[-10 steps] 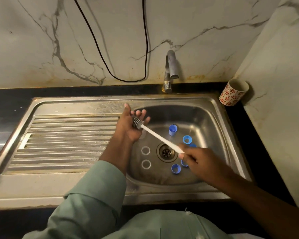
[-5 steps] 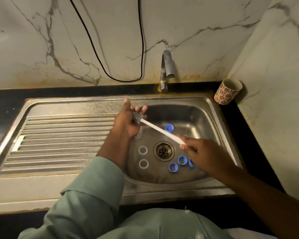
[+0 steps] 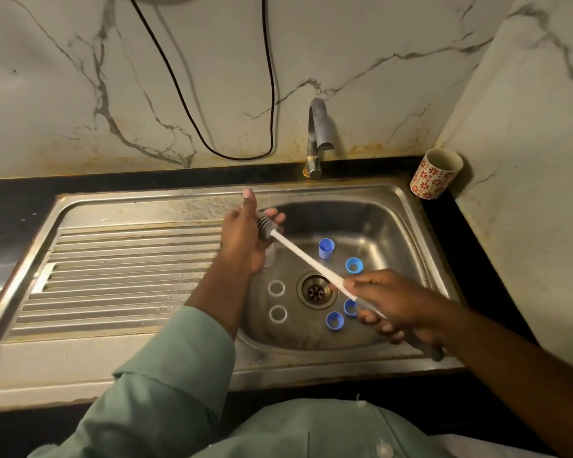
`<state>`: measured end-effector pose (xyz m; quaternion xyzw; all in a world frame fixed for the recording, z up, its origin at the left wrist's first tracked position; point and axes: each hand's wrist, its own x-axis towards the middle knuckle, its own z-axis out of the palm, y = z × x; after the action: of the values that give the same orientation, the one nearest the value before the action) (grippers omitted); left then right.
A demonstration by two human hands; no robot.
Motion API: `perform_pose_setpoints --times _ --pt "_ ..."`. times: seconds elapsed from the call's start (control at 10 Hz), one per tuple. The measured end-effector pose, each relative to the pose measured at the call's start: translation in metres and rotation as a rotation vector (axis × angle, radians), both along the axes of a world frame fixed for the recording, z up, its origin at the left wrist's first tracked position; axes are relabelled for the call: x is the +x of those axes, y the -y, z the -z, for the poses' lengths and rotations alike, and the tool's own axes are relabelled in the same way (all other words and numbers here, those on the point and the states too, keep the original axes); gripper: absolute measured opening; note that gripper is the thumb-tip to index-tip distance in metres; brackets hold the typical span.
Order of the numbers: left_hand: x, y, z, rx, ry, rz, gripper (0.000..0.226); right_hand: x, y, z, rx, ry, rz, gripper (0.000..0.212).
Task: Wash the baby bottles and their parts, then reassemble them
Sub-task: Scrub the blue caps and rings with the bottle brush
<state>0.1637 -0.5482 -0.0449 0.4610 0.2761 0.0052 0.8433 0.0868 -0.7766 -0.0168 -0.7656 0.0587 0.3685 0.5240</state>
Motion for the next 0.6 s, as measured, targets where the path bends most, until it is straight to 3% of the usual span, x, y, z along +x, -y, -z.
perform_pose_setpoints --times 0.1,0.2,0.3,0.4,0.5,0.6 --pt "-0.020 -0.027 0.010 0.799 0.490 0.050 0.041 0.014 0.024 -0.011 0.297 -0.371 0.081 0.036" --pt "-0.020 -0.061 0.029 1.819 0.820 0.291 0.056 0.017 0.033 -0.021 0.258 -0.413 0.019 0.057" --pt "-0.012 -0.053 0.031 1.986 0.843 0.244 0.053 0.015 0.027 -0.023 0.161 -0.486 -0.077 0.097" --pt "-0.002 -0.048 0.027 1.872 0.933 0.249 0.034 0.019 0.024 -0.029 0.096 -0.430 -0.101 0.084" --pt "0.000 -0.046 0.025 1.782 0.545 0.605 0.021 0.026 0.027 -0.036 -0.386 0.212 -0.389 0.040" --pt "-0.001 -0.039 0.031 1.484 0.161 1.269 0.031 0.038 0.033 -0.041 -1.123 1.140 -0.909 0.044"
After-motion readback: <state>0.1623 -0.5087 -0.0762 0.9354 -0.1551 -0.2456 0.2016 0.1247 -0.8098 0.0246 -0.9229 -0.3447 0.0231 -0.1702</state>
